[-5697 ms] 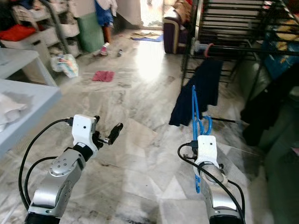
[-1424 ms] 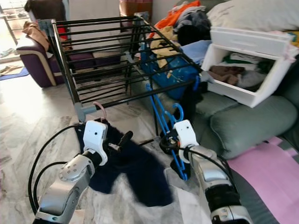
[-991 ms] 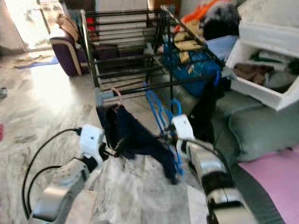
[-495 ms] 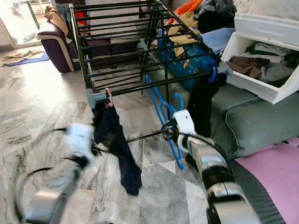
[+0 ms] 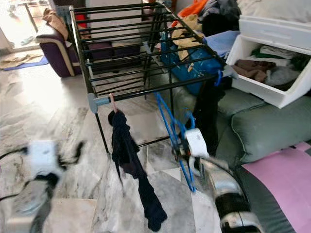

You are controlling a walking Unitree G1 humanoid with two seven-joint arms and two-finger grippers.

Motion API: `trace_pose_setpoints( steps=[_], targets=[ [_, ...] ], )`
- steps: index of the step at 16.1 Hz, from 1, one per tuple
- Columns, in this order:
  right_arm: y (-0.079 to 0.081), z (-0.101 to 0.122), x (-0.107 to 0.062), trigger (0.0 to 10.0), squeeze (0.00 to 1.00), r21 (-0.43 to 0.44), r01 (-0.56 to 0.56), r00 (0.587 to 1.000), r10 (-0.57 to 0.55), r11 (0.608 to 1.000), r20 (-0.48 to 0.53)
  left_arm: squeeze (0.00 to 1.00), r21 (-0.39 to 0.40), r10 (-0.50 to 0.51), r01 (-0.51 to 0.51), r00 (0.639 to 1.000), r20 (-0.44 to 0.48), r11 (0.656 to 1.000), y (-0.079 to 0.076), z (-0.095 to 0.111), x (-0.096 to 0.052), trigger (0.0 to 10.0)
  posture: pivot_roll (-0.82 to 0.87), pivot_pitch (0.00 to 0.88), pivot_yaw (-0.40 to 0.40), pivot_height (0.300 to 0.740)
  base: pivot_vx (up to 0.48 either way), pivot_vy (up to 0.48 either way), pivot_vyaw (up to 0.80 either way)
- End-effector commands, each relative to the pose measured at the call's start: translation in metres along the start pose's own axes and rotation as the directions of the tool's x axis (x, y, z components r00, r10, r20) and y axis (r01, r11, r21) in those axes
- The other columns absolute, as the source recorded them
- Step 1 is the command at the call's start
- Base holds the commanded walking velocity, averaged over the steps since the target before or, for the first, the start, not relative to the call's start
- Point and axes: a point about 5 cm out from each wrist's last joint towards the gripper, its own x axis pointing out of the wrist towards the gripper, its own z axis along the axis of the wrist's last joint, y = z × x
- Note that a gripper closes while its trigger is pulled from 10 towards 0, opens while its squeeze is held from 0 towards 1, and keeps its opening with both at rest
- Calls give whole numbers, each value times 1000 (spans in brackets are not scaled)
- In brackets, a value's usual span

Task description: Hang hanger

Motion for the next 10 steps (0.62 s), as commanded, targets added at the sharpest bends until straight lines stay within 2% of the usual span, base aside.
trace_pose_setpoints(
  steps=[1, 3, 5, 9, 10],
  targets=[
    [3, 15, 1, 10000, 0, -19, -10, 999, 10, 1000, 45, 0, -4, -18, 18, 999, 28, 1000, -9, 6, 7, 10000, 52, 20, -25, 740, 0, 0, 0],
    [6, 16, 0, 10000, 0, -18, -19, 999, 20, 1000, 47, 0, -2, 19, -19, 999, 30, 1000, -10, 8, 14, 10000, 45, 16, -23, 740, 0, 0, 0],
    [6, 16, -1, 10000, 0, -21, -15, 999, 16, 1000, 50, 0, -46, 67, -67, 998, 9, 997, -4, 5, 15, 10000, 43, 12, -21, 740, 0, 0, 0],
    [4, 19, -2, 10000, 0, -39, 0, 998, 2, 999, 62, 0, -42, 36, -36, 999, 2, 998, -4, 1, 15, 10000, 44, 12, -24, 740, 0, 0, 0],
    [4, 21, -2, 10000, 0, -42, 1, 998, 2, 999, 64, 0, -38, 54, -54, 999, -2, 998, -2, -1, 15, 10000, 43, 12, -25, 740, 277, 0, 0]
  ],
)
